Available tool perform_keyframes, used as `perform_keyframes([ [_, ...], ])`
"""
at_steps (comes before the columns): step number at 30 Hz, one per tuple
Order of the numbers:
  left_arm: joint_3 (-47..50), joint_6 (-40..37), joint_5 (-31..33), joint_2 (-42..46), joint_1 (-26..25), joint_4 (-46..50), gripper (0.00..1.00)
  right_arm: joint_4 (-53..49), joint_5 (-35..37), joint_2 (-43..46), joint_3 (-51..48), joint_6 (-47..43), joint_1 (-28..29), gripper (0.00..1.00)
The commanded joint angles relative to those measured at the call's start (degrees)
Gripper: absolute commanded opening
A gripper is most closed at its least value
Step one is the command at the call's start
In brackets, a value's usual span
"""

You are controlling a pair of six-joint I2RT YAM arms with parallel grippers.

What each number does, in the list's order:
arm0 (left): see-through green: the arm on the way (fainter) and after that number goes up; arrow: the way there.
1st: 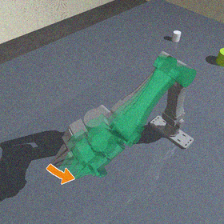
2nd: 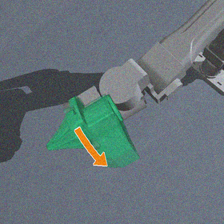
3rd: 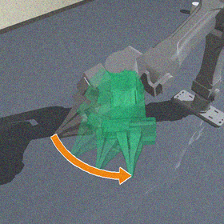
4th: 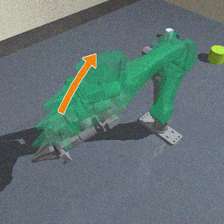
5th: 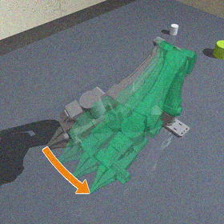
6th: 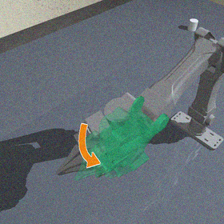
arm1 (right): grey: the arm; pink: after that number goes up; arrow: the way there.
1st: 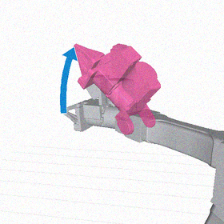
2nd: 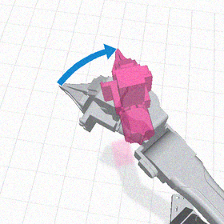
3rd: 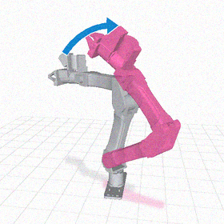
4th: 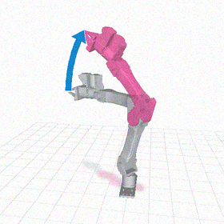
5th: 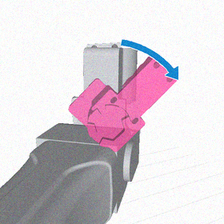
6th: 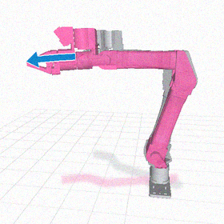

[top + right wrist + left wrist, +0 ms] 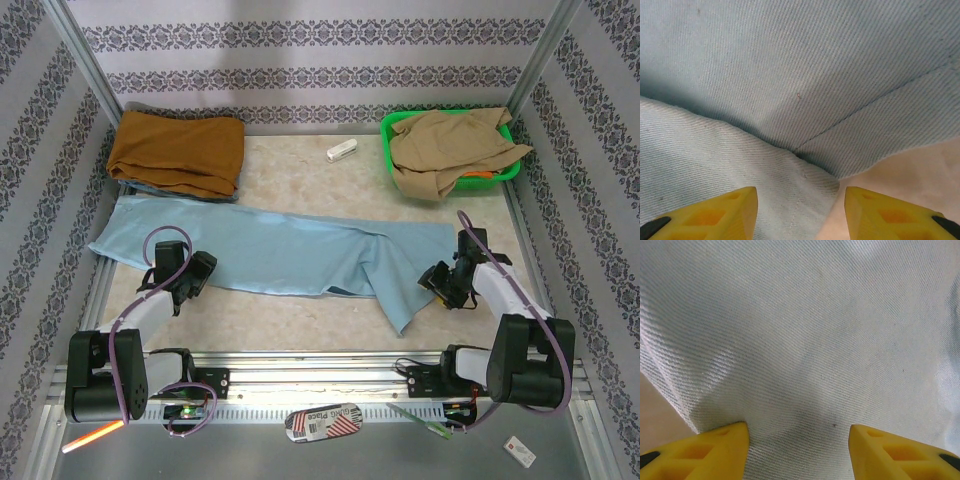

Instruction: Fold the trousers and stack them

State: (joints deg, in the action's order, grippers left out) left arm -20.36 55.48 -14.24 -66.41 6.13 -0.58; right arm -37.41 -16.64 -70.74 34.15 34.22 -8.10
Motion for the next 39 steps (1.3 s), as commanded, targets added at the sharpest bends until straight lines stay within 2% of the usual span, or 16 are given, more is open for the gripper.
perform_keyframes([
  [1,1.5,0.3,-2.6,-0.7,0.5,2.2,0.56,2.0,2.1,-1.2,-0.6,-0.9,0.5,0.50],
  [4,1.8,0.7,-2.7,-0.2,0.5,2.1,0.56,3.1,2.0,-3.9,-0.3,-1.0,0.5,0.47],
  [9,1.8,0.5,-2.6,1.0,0.5,3.2,0.56,4.2,-0.2,-4.9,-0.5,-0.8,0.6,0.21],
  [11,1.7,0.4,-2.6,1.5,0.5,3.7,0.56,3.4,0.2,-2.8,-0.6,-0.6,0.7,0.15],
  [20,1.4,0.9,-3.1,1.2,0.5,2.9,0.56,-1.5,2.4,6.0,0.2,-1.1,1.3,0.21],
  [24,1.4,1.1,-3.4,0.8,0.5,2.4,0.56,-1.8,2.1,5.6,0.6,-1.1,1.6,0.18],
  [27,1.6,1.0,-3.8,0.6,0.5,2.2,0.56,-1.6,2.3,5.8,0.7,-0.7,2.4,0.24],
  [30,2.0,1.0,-3.6,0.9,0.5,2.2,0.56,-1.0,2.1,5.4,0.5,-0.8,2.6,0.18],
  [35,2.3,1.1,-3.9,1.2,0.5,2.0,0.55,0.0,3.7,6.3,1.3,-0.8,2.9,0.01],
  [39,2.3,1.5,-3.7,1.2,0.5,1.8,0.55,-1.3,10.9,8.1,6.2,0.0,2.3,0.00],
])
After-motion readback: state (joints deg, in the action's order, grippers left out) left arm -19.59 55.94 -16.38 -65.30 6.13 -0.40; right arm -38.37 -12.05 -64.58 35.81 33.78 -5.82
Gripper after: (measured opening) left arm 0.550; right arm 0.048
